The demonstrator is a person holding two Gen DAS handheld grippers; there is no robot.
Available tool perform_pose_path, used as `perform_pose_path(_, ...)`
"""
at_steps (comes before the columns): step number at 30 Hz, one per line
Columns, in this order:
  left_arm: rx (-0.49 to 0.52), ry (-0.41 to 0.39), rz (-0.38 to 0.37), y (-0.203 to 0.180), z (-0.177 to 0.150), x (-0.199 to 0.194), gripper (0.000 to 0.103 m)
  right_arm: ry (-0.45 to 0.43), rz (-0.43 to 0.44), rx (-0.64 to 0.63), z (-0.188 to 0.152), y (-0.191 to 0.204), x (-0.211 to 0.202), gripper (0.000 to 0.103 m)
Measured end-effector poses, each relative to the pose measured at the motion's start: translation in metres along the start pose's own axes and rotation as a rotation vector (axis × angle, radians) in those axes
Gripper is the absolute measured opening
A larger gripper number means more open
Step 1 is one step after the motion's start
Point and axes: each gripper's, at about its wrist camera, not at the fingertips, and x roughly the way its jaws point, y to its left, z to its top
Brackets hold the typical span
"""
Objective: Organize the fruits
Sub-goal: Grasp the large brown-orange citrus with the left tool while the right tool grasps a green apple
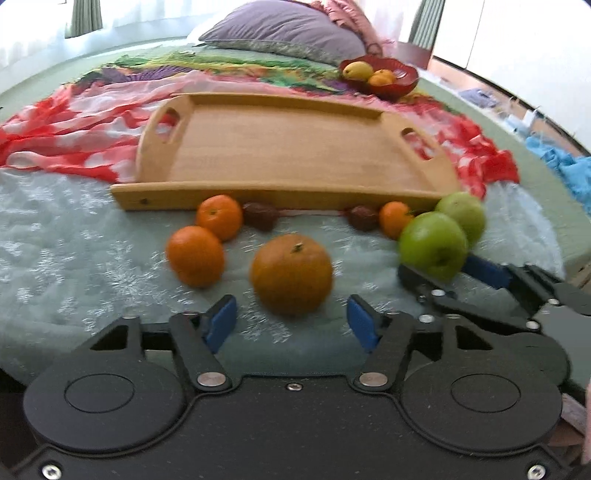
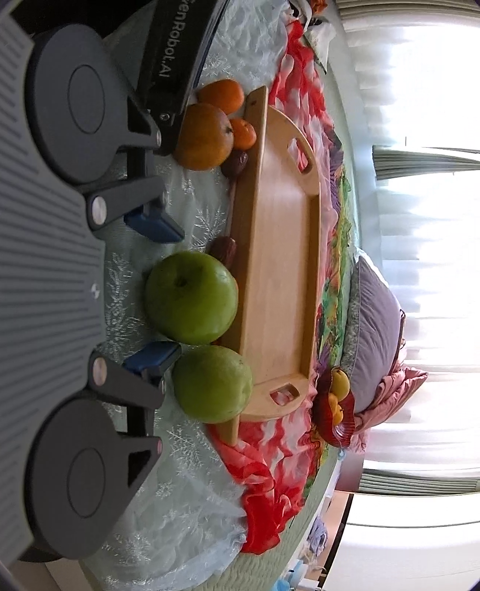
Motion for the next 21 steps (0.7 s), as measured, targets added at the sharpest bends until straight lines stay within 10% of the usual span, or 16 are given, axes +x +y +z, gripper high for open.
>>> perform_pose_path(21, -0.098, -0.061, -0.001, 0.005, 0.010, 0.021, 0.049, -0.009, 0.056, 0.003, 0.006, -0.007, 0.019, 0.064)
